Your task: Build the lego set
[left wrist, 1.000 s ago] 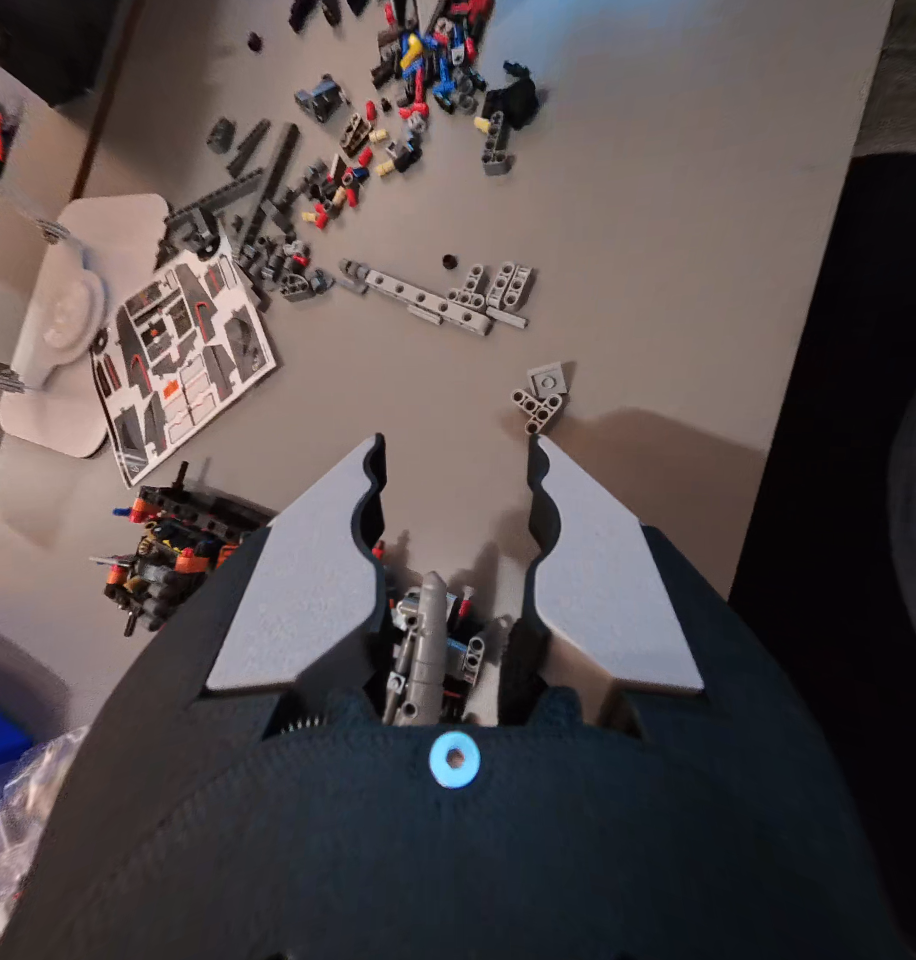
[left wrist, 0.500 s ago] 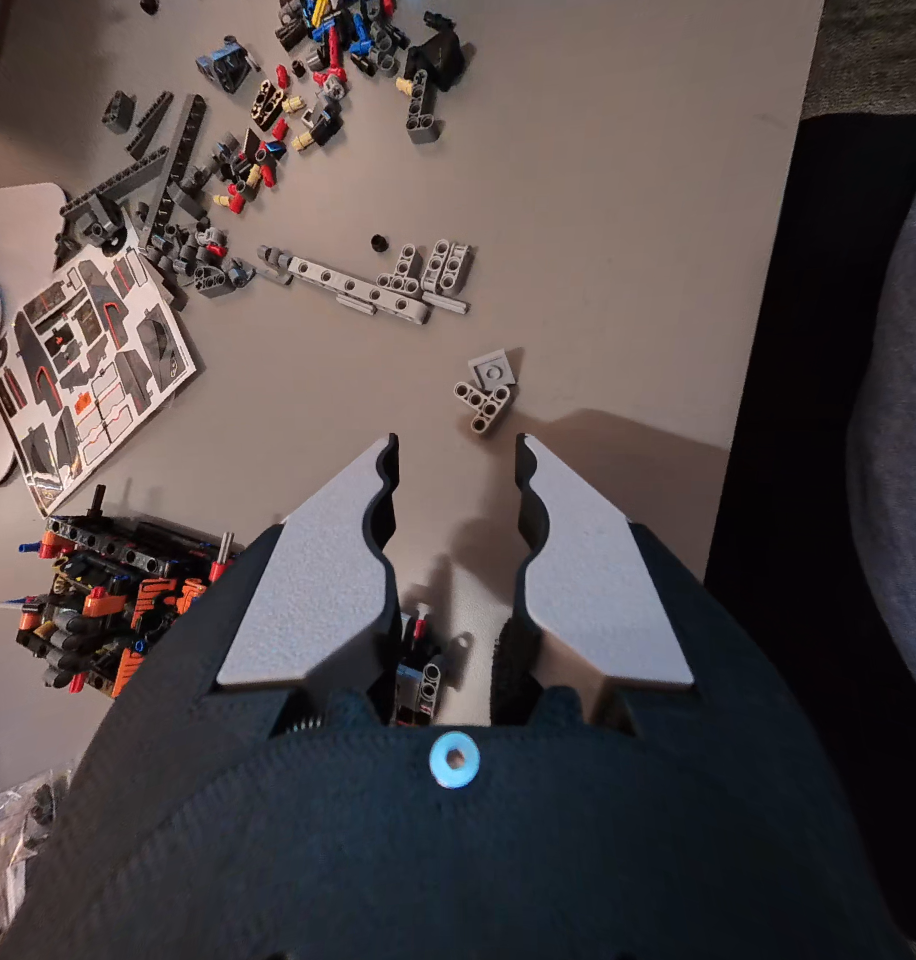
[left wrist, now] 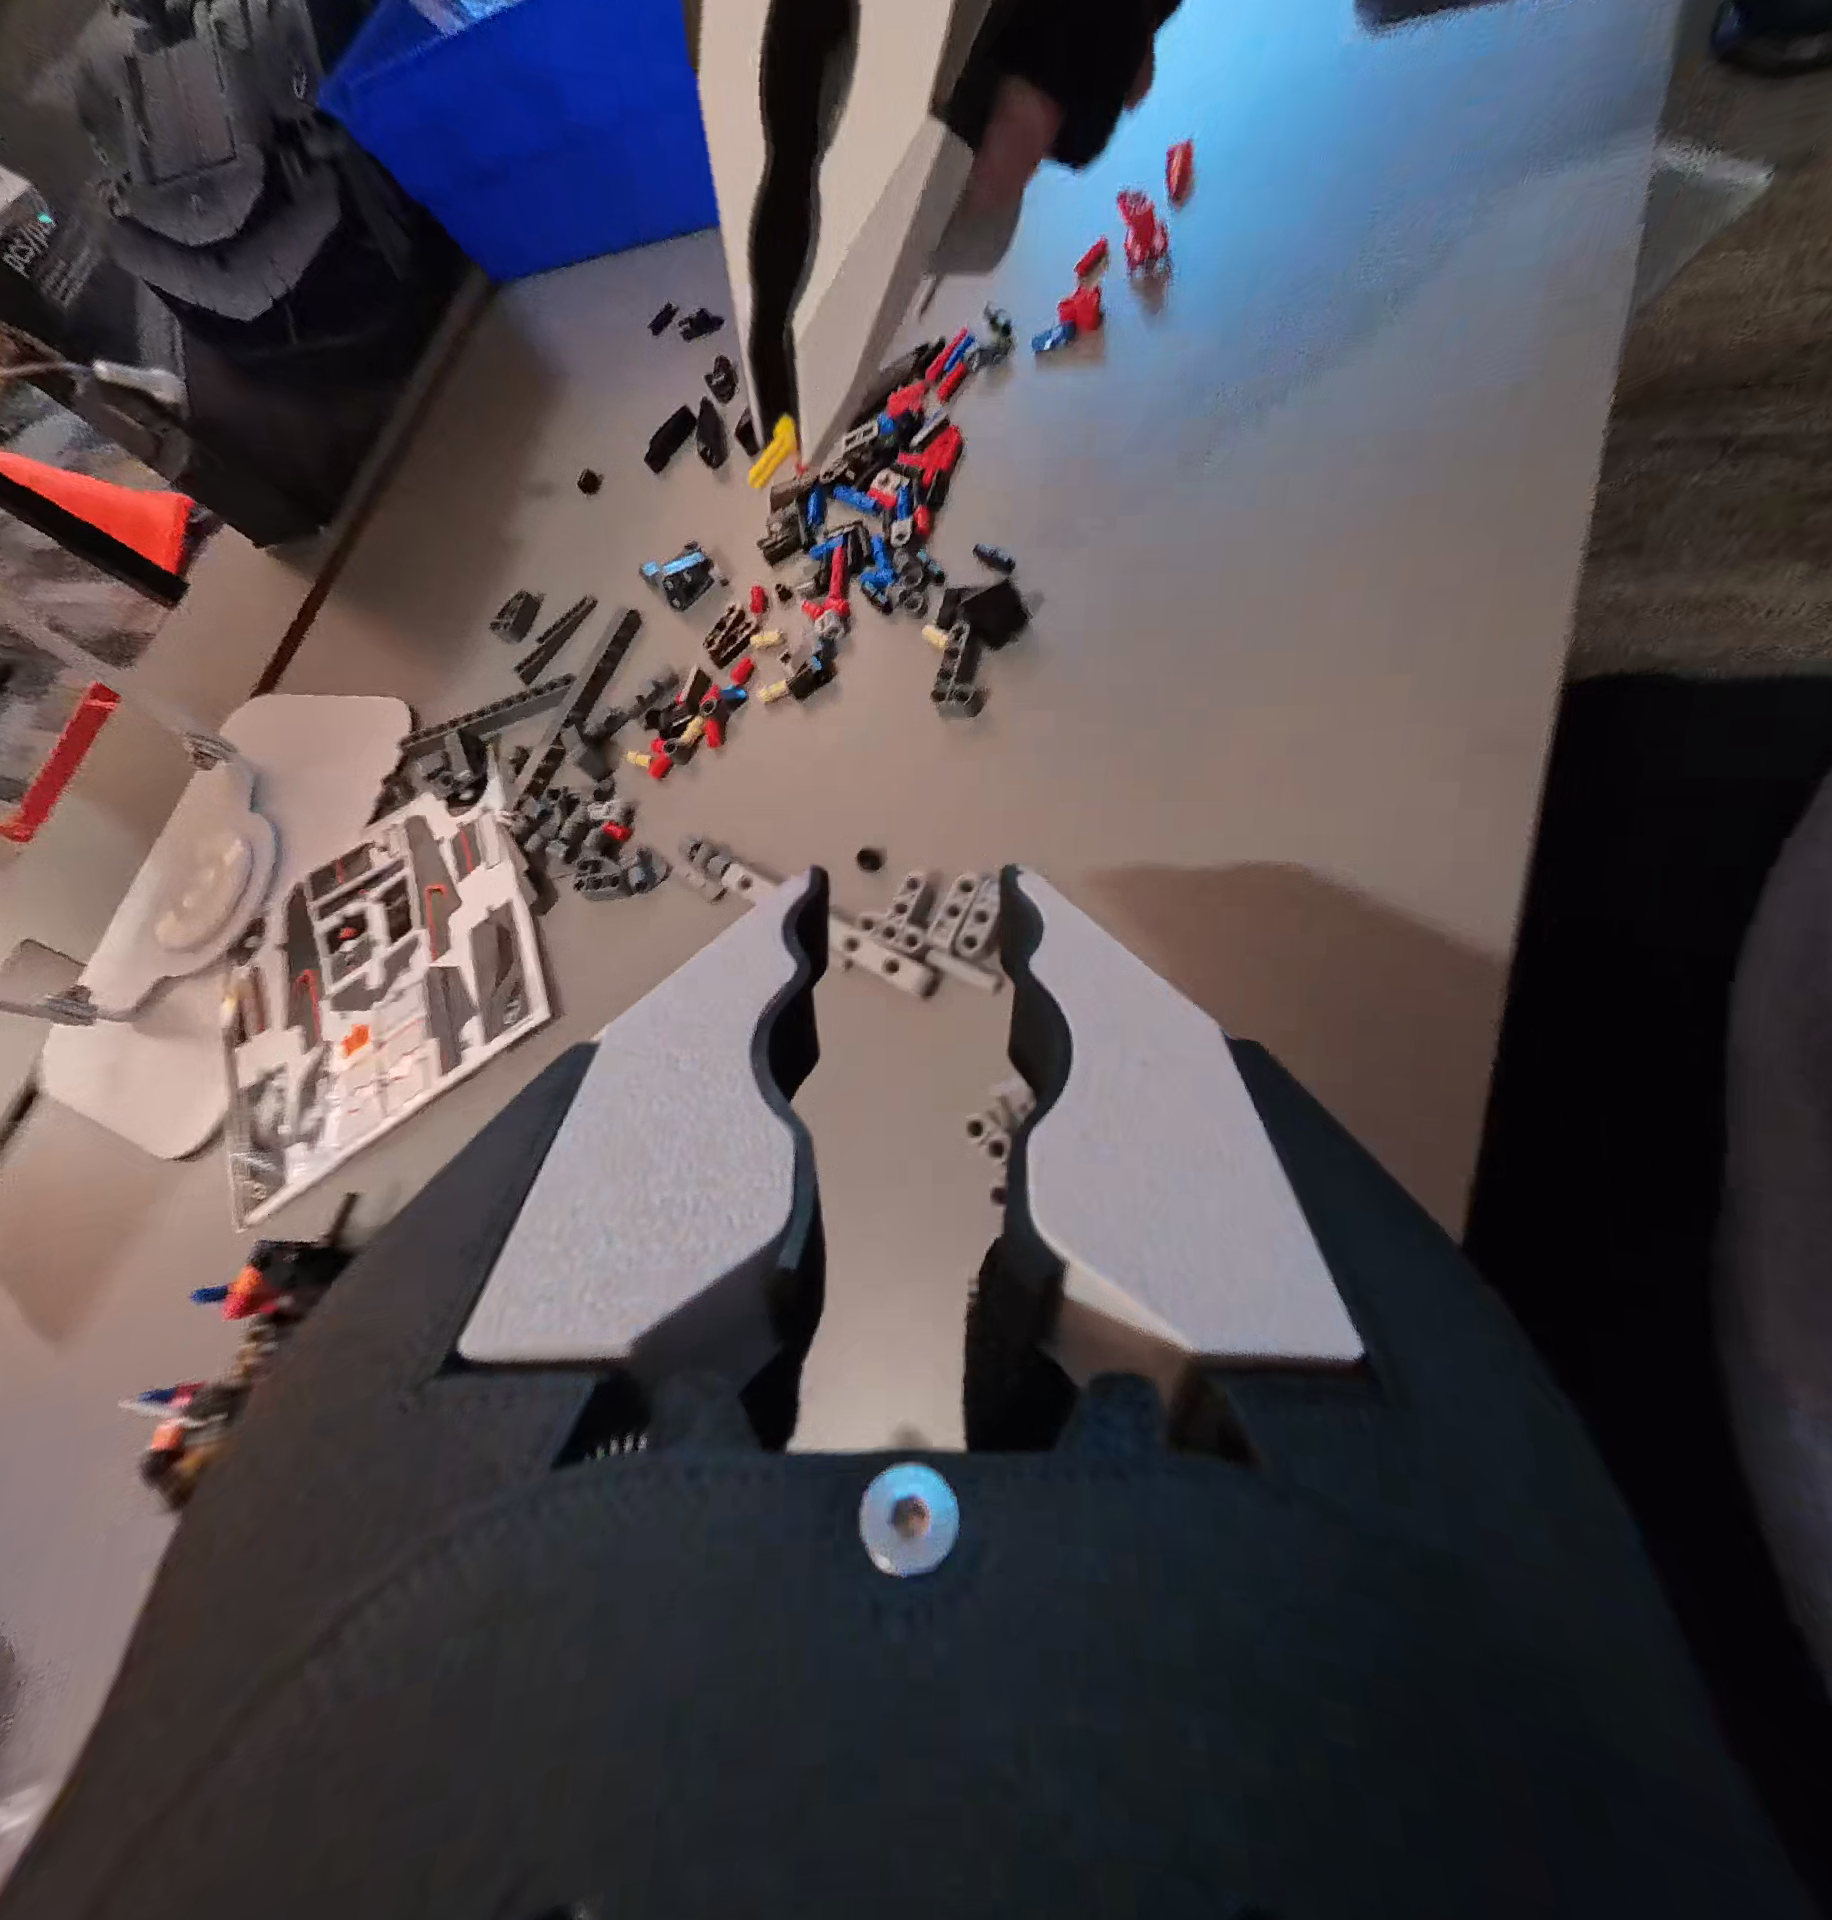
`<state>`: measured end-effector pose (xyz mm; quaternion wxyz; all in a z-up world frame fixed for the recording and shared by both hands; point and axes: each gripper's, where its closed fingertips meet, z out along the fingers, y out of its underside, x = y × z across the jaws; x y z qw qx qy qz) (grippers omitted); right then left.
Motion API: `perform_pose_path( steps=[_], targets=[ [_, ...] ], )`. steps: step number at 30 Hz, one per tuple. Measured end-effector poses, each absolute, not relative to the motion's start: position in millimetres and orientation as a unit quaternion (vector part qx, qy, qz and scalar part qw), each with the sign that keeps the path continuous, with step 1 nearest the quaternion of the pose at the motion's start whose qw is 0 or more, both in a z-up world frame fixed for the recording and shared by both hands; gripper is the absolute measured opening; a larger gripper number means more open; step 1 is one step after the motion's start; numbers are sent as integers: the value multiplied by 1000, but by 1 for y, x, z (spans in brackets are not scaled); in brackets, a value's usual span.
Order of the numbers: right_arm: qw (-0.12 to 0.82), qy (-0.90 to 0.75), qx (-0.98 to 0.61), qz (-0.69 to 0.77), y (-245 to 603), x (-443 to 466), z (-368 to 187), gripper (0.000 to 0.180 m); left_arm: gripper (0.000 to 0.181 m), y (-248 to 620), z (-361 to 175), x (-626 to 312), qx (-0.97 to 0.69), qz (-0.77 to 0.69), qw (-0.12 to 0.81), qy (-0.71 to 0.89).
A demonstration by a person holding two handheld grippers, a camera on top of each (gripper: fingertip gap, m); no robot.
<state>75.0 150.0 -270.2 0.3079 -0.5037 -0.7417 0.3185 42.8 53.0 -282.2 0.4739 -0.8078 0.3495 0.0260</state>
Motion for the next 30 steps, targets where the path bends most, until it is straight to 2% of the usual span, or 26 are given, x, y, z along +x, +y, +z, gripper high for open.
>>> perform_pose_path(
  steps=[5, 12, 30],
  targets=[
    [338, -761, -436, 341, 81, 61, -253, 4, 33, 39, -273, 47, -816, -77, 523, 234],
    [419, -777, -363, 298, 41, 39, -249, 4, 28, 26, -257, 37, -793, -244, 547, 111],
    [500, -776, -288, 256, 17, 28, -229, 4, 21, 19, -222, 43, -707, -423, 563, 61]
  ],
)
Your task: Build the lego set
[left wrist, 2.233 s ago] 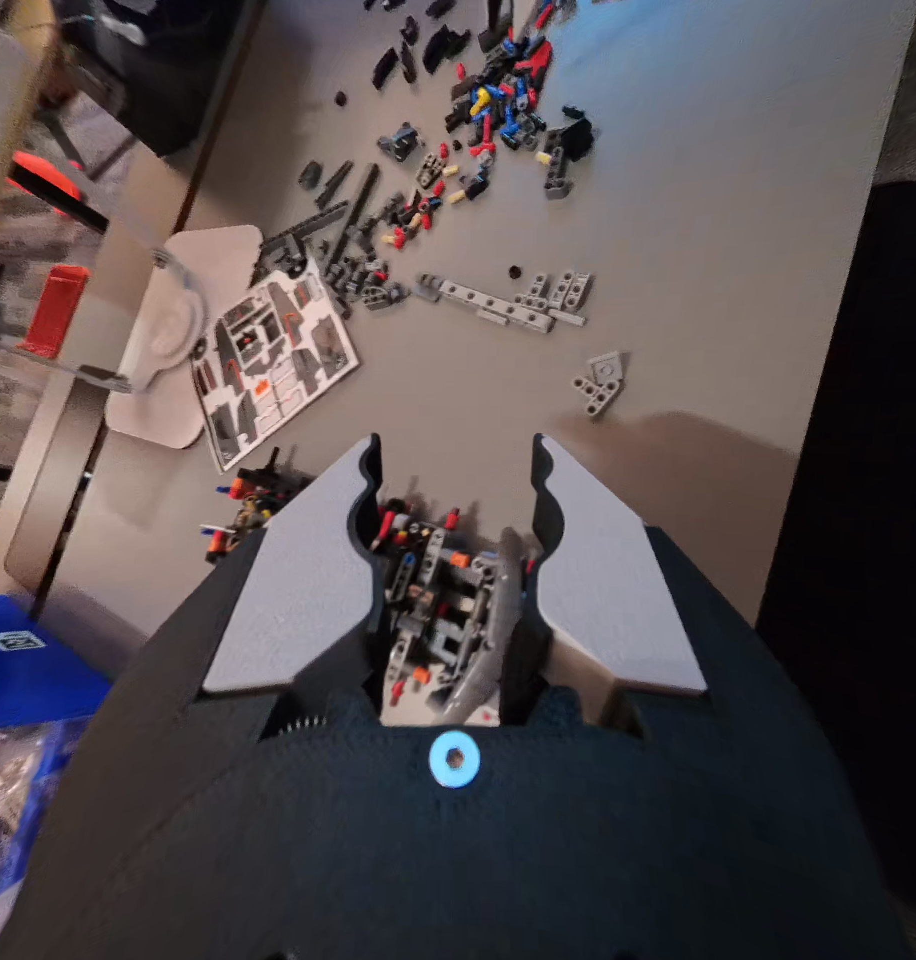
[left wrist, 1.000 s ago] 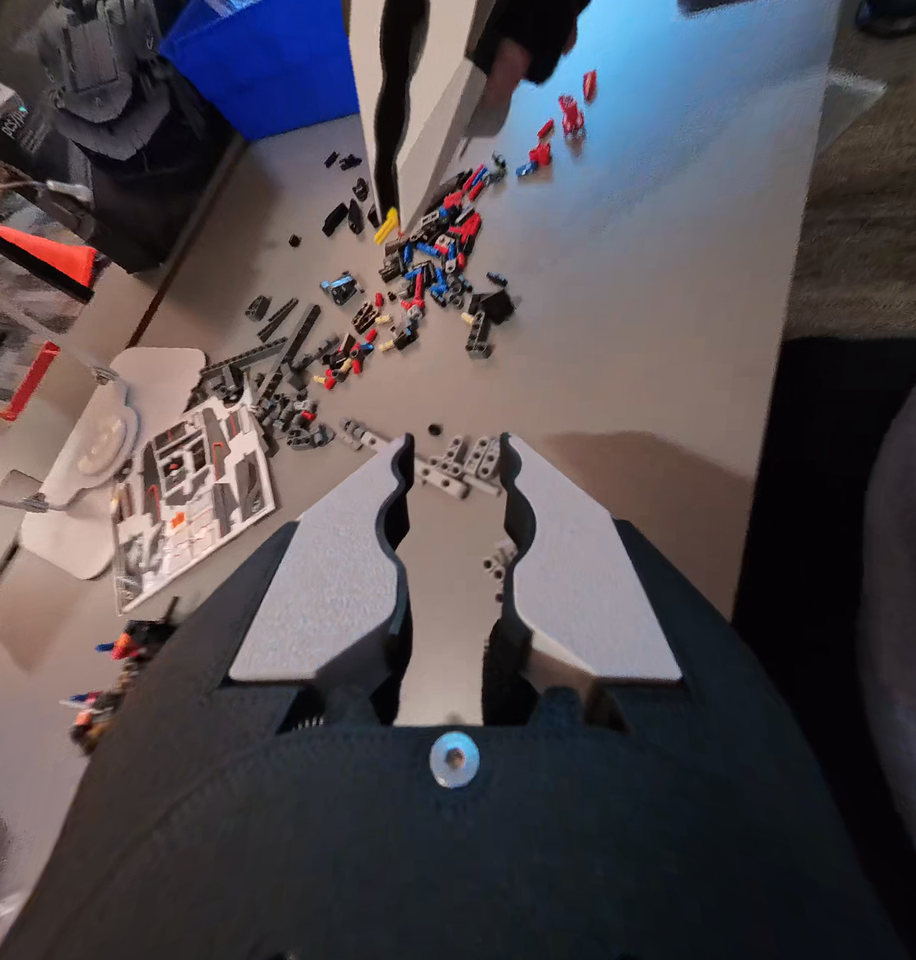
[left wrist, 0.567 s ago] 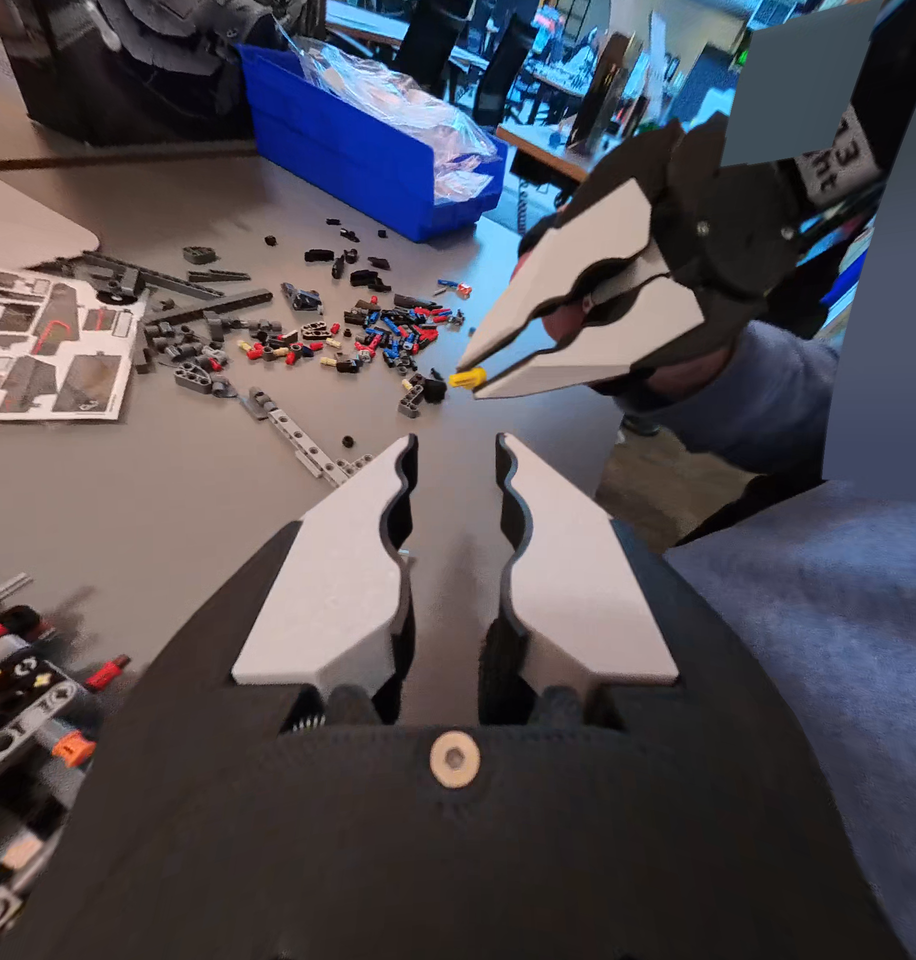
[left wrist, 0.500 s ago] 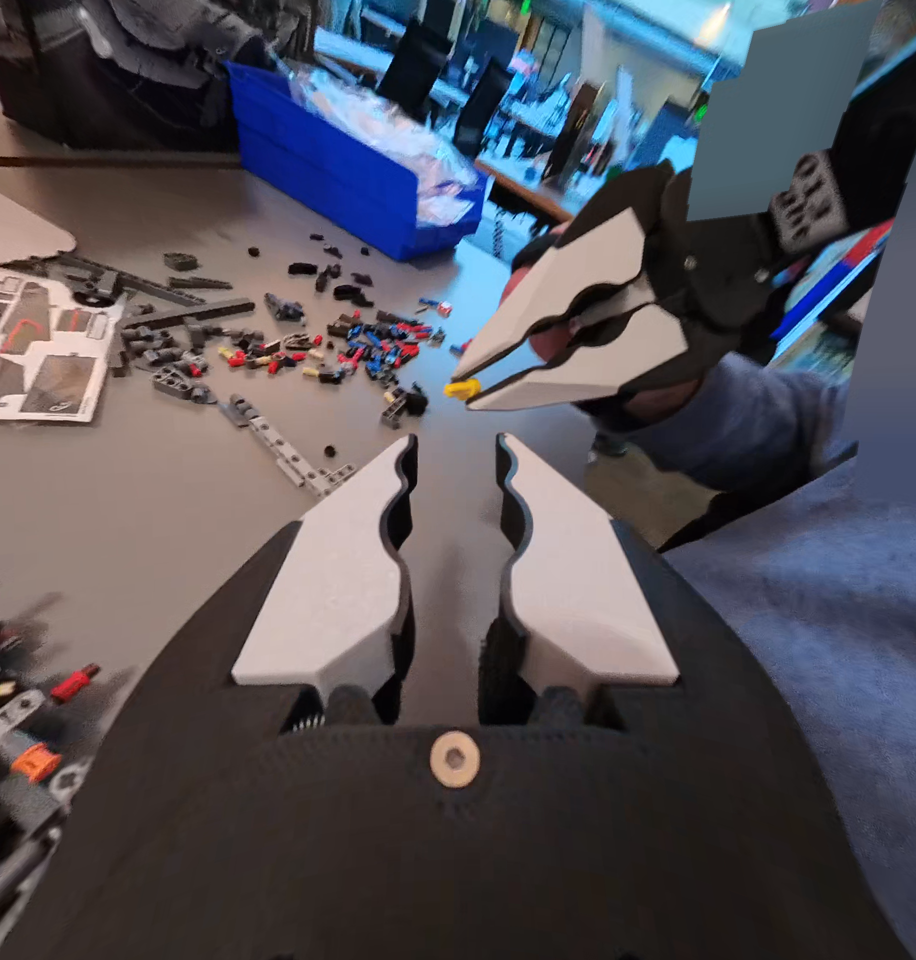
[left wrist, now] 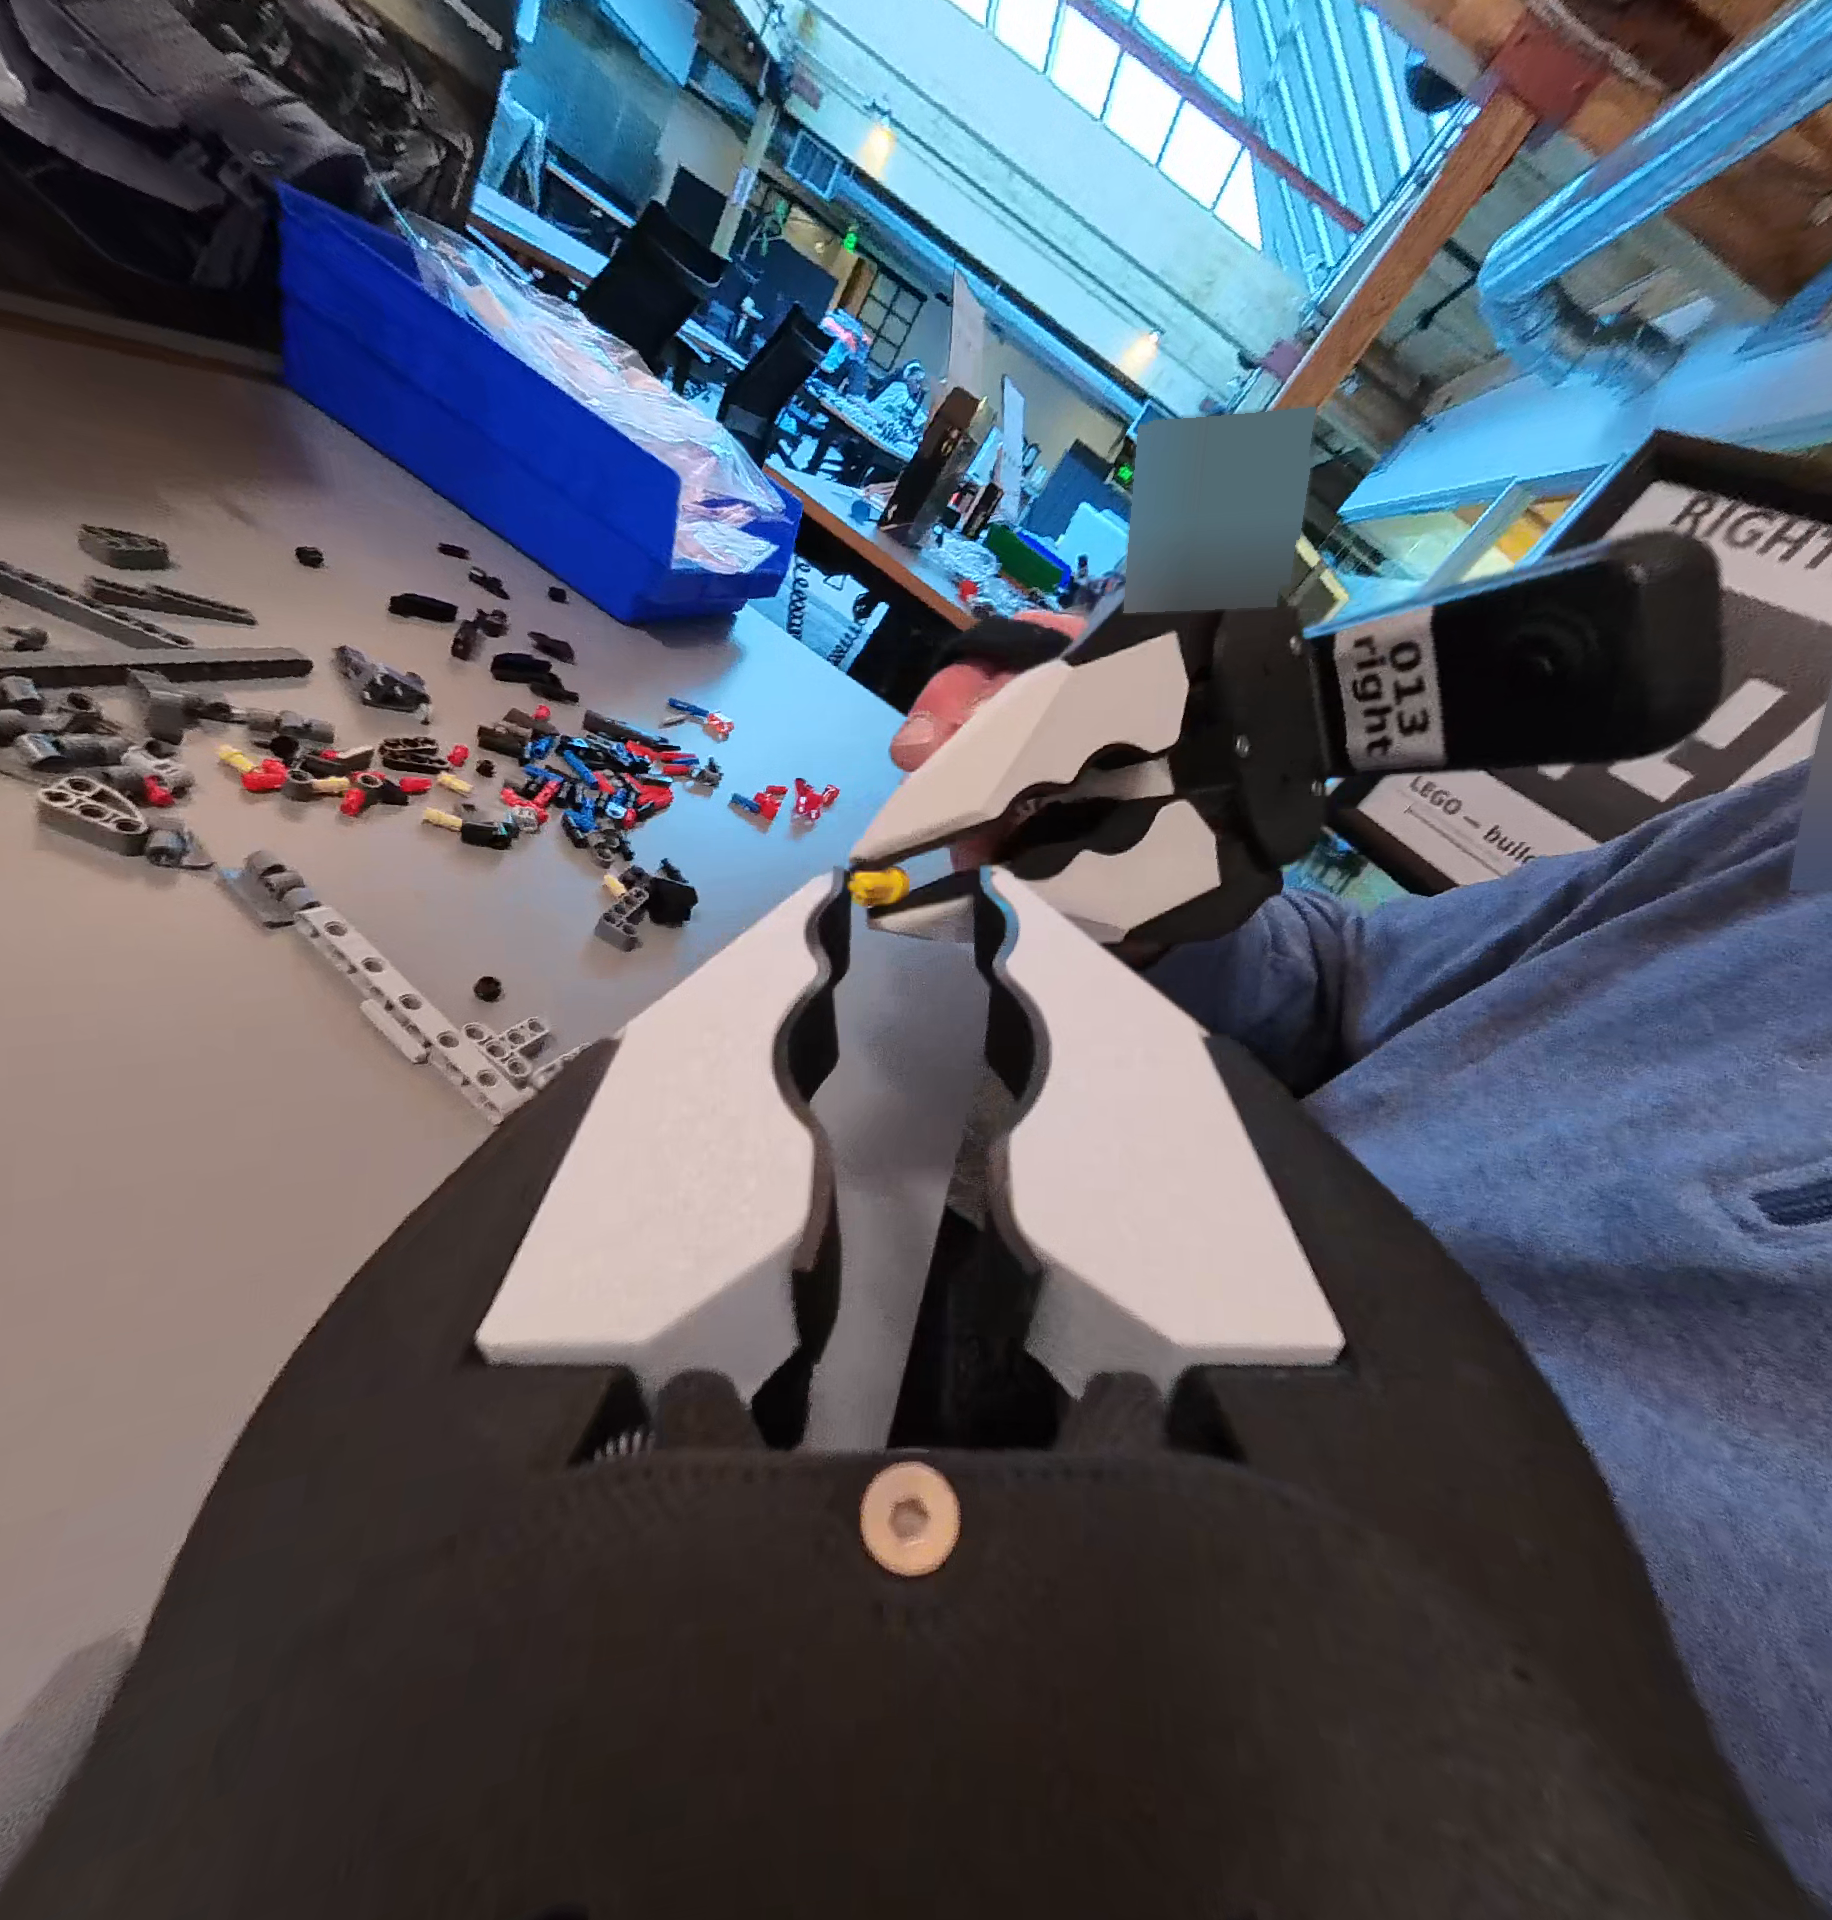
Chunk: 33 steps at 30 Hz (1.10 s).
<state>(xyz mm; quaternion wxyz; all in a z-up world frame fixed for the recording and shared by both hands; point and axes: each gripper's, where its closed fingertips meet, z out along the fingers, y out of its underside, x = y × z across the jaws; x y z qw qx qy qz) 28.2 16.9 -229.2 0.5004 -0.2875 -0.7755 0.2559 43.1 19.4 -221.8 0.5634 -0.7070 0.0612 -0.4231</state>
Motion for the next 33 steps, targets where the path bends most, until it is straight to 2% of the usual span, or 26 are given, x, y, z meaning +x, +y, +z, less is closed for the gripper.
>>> perform_pose_path(
  steps=[2, 4, 33],
  targets=[
    [507, -775, -278, 255, 15, 30, -226, 4, 10, 21, -221, 42, -703, -434, 561, 57],
    [517, -774, -271, 245, 15, 31, -223, 4, 6, 21, -218, 43, -693, -455, 556, 54],
    [571, -723, -352, 167, 109, 87, -195, 4, 2, 111, -190, 98, -650, -528, 537, 103]
  ],
)
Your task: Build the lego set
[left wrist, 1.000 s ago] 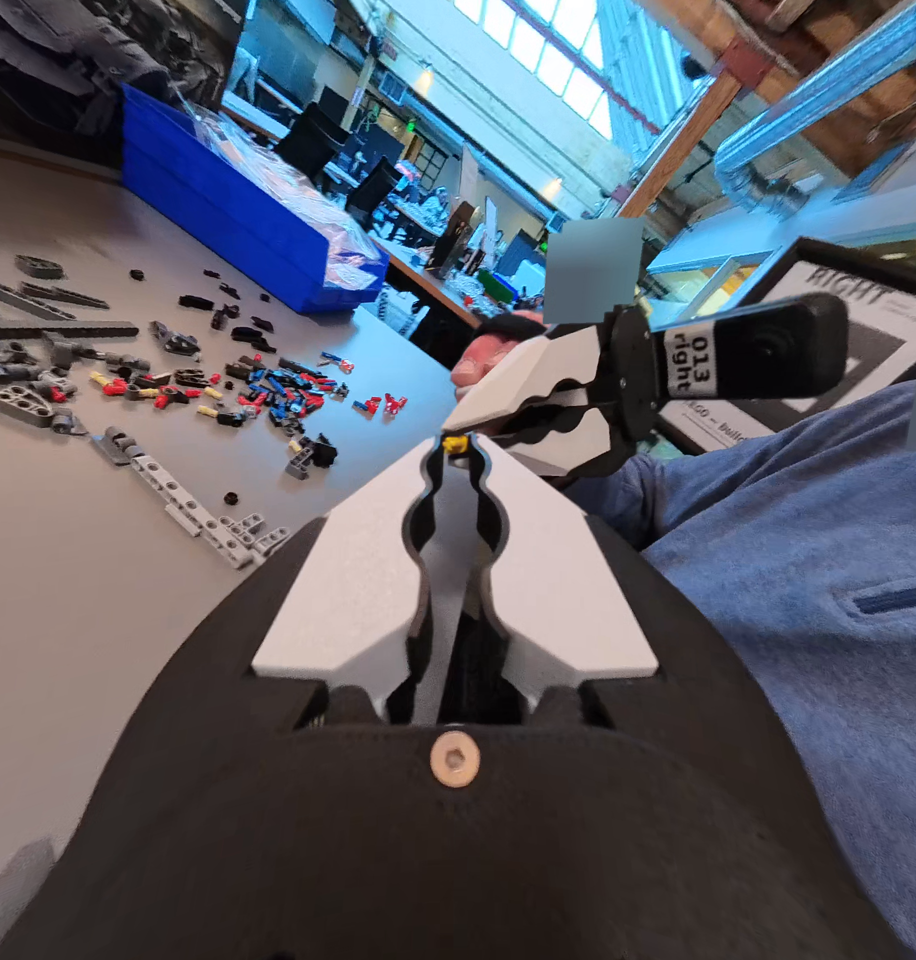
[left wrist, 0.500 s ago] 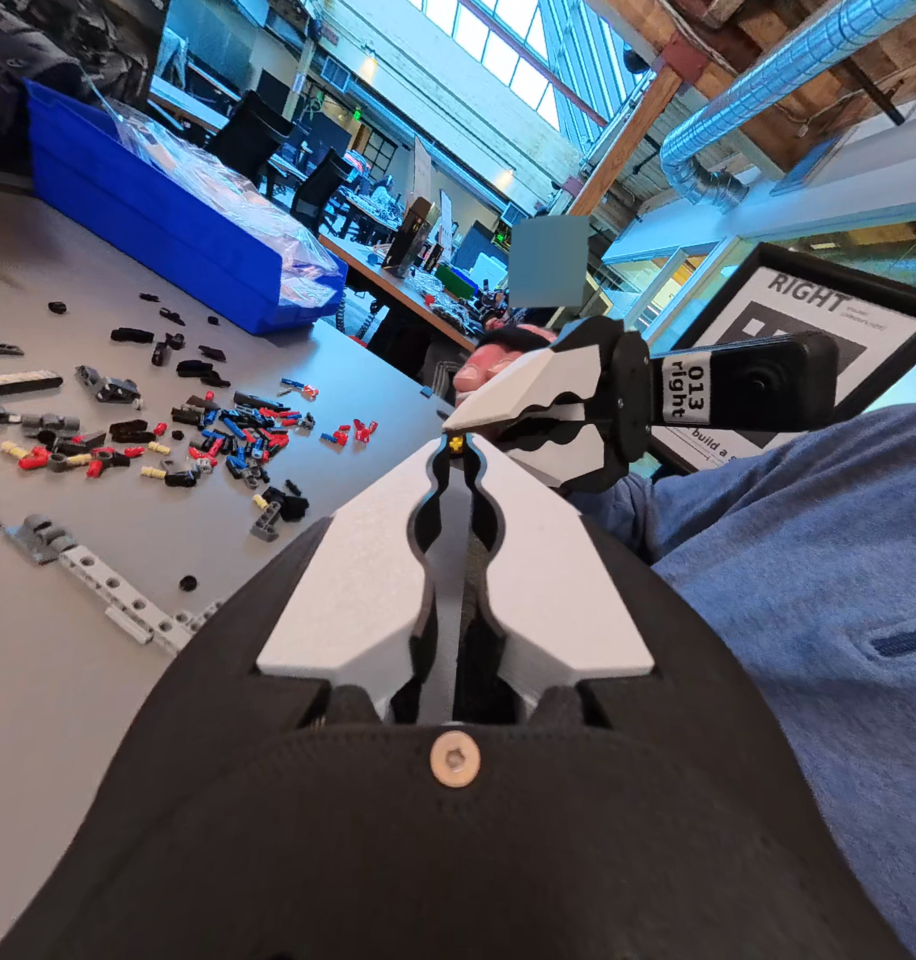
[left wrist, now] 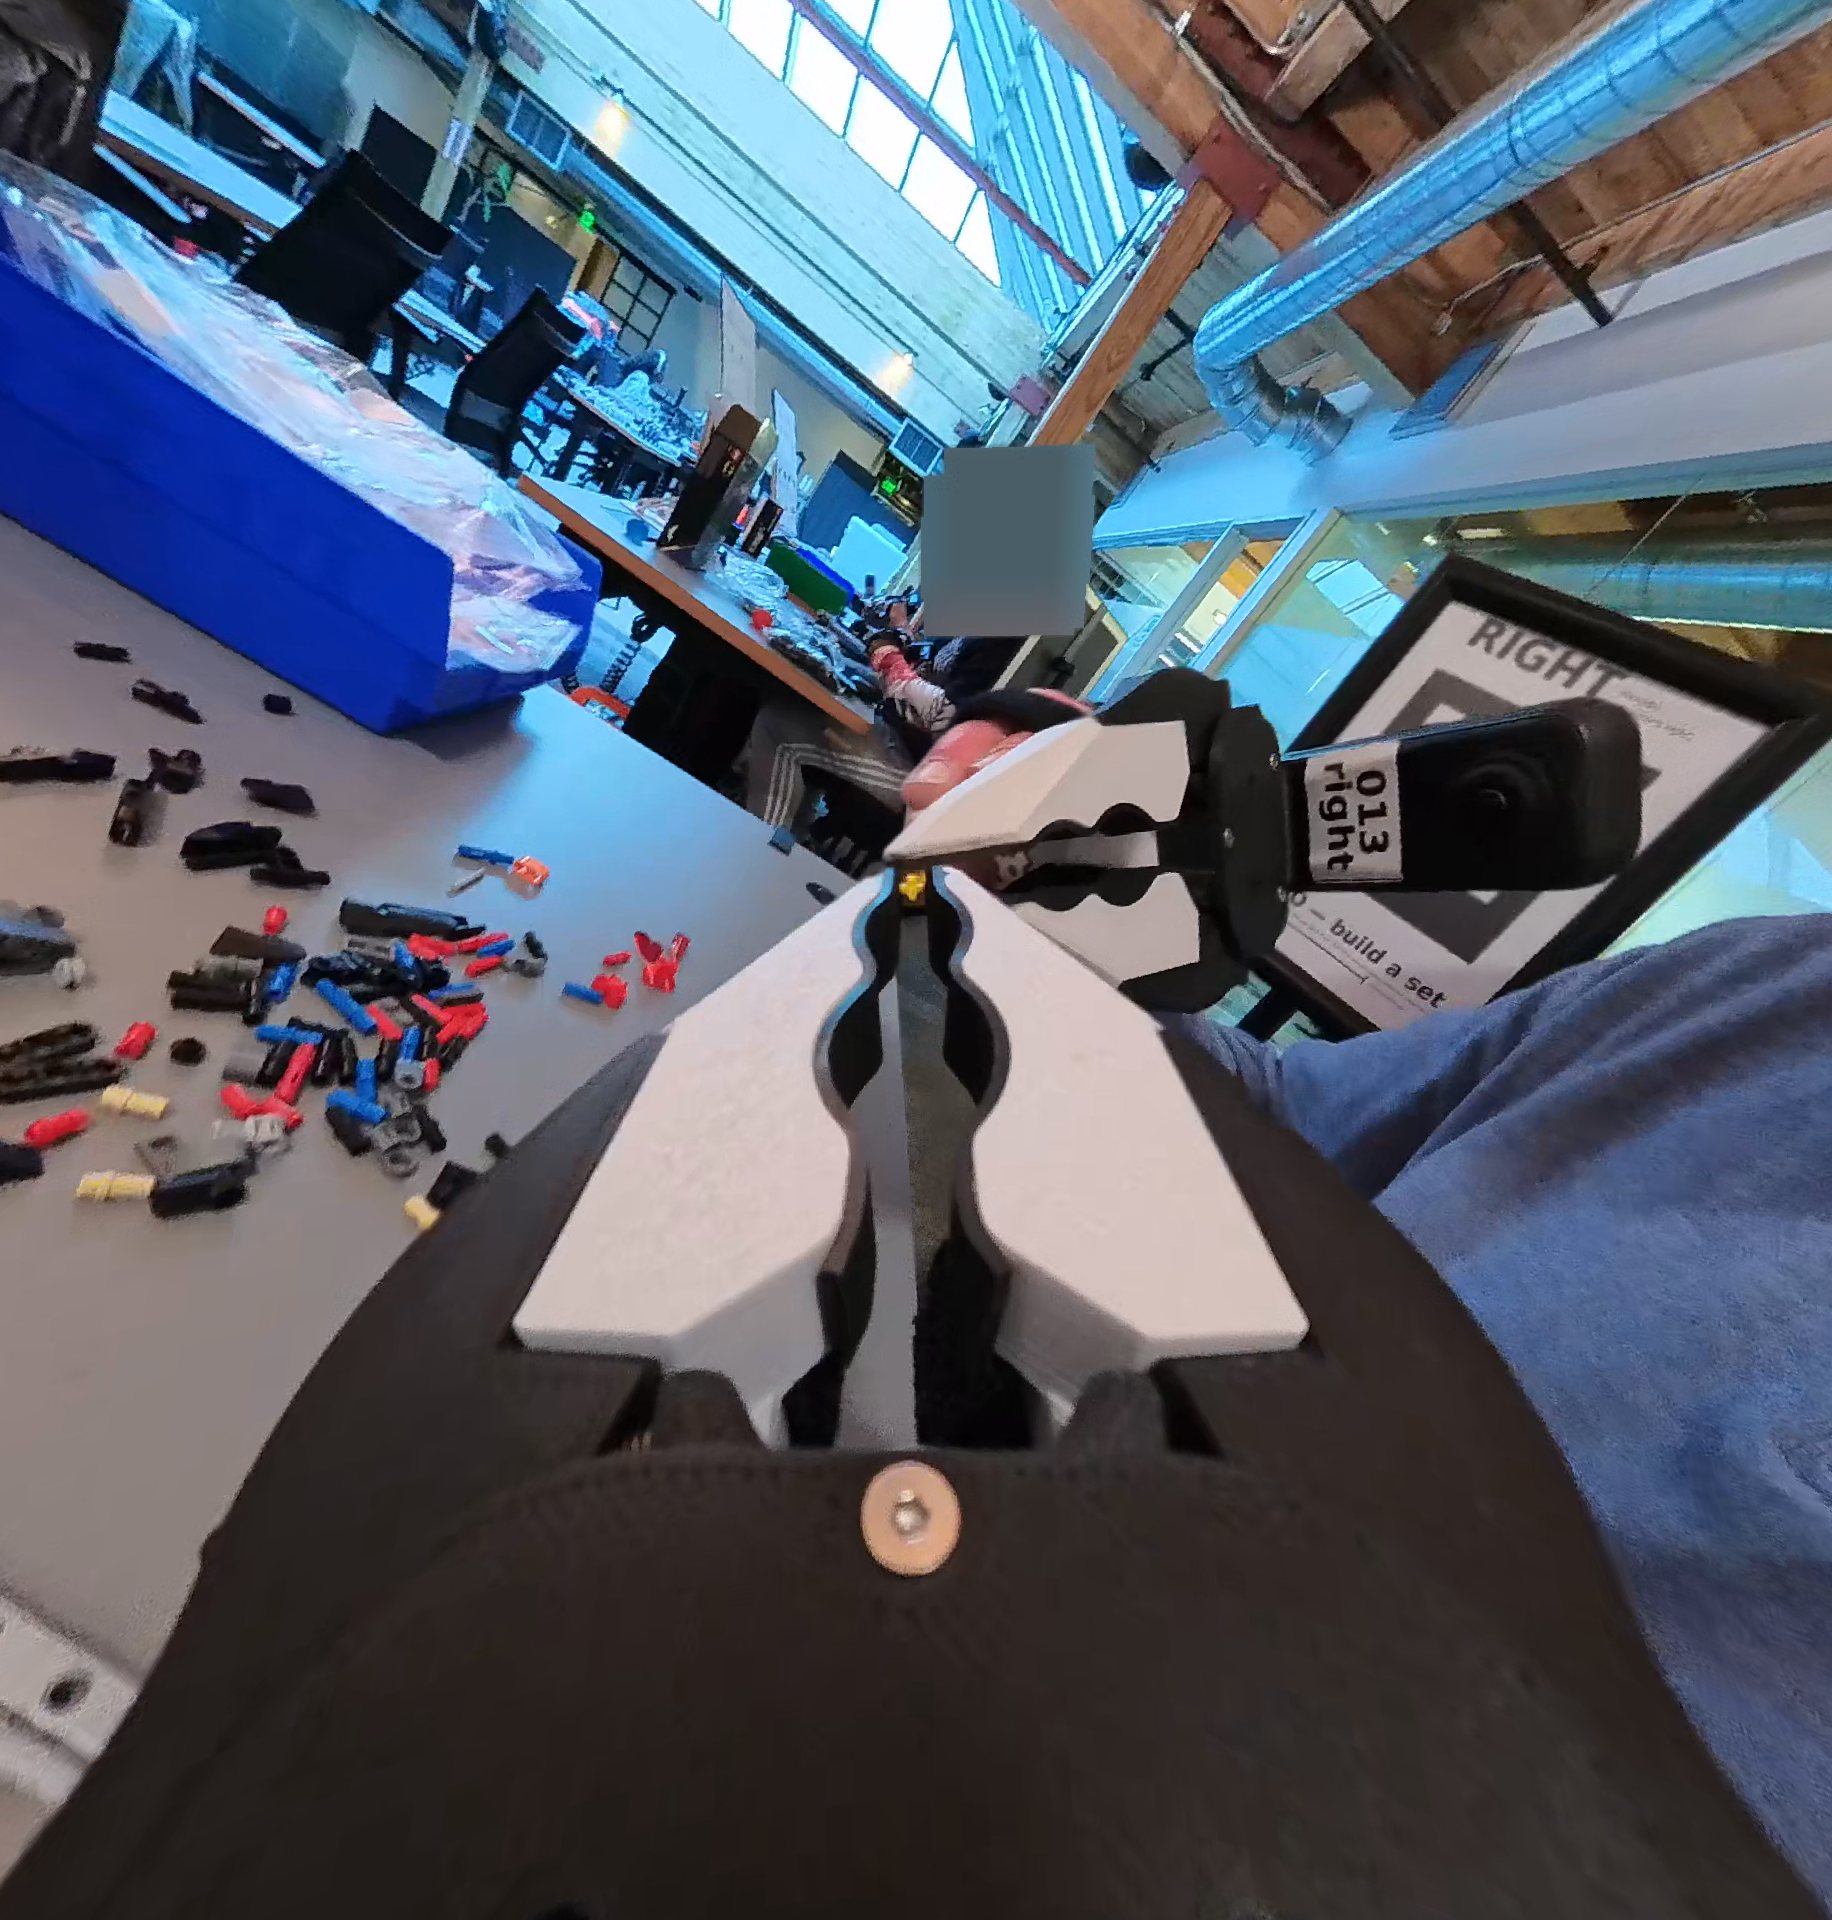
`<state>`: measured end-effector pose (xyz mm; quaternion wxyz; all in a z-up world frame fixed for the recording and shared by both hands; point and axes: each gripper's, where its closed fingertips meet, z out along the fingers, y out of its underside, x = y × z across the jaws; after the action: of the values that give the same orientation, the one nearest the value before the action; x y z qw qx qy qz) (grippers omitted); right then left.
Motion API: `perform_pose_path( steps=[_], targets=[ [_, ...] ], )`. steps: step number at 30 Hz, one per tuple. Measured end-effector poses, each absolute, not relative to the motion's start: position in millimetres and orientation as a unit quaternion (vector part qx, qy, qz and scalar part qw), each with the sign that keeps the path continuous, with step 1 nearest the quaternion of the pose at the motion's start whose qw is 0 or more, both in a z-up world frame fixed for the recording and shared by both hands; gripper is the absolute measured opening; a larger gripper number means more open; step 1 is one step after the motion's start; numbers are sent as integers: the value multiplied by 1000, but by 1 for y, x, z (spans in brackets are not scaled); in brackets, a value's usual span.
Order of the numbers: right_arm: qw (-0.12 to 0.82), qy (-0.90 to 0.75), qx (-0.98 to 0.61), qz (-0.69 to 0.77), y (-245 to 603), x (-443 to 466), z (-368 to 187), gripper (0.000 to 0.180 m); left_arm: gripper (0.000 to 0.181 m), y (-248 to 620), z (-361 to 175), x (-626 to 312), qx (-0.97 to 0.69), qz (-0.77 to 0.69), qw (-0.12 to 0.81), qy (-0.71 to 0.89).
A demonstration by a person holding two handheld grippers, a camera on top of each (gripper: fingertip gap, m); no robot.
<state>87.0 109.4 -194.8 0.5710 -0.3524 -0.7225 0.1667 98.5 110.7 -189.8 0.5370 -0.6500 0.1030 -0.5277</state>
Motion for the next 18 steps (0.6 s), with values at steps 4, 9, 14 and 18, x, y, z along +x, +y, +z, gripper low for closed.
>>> perform_pose_path(
  steps=[4, 9, 14, 18],
  targets=[
    [581, -713, -355, 166, 117, 94, -186, 4, 2, 118, -181, 106, -628, -543, 548, 100],
    [580, -703, -366, 190, 122, 101, -180, 4, 2, 123, -175, 113, -613, -555, 556, 83],
    [578, -696, -374, 205, 124, 107, -184, 4, 2, 125, -179, 119, -612, -561, 553, 68],
    [585, -687, -379, 204, 127, 110, -186, 5, 2, 127, -181, 123, -602, -578, 550, 42]
  ],
)
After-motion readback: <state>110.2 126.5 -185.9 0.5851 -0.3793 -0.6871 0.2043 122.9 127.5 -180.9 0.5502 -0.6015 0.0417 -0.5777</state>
